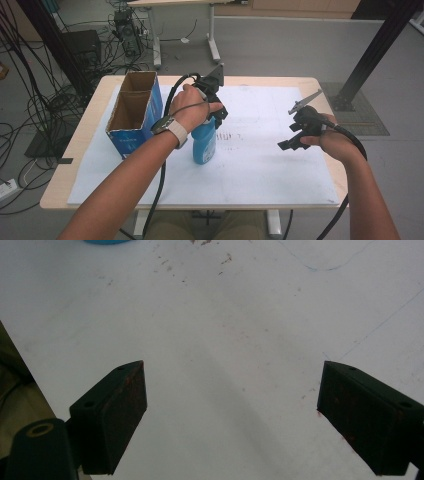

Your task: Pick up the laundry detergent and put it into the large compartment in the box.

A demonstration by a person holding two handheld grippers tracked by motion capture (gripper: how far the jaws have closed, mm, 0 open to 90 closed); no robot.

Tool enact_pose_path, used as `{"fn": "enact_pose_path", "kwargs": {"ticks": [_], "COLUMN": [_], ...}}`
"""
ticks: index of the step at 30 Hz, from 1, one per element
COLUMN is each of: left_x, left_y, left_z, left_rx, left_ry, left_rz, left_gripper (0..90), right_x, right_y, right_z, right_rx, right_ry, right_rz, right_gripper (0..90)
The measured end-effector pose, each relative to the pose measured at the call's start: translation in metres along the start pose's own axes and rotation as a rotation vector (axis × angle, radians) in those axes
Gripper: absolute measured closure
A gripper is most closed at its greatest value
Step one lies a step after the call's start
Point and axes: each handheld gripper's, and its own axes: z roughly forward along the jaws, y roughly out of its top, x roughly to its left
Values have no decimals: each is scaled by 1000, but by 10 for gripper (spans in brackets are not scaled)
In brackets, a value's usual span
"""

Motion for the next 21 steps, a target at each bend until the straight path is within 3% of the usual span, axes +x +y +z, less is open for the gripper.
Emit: {"fn": "enact_pose_path", "kwargs": {"ticks": [21], "left_x": [-3], "left_y": [7], "left_z": [20], "left_rx": [25], "left_ry": [11], "left_rz": [20], "left_gripper": [133], "right_x": [-2], "right_y": [-4], "right_z": [5], "right_rx": [-11], "right_ry": [13], "right_rz": [-1], "right_gripper": [125]}}
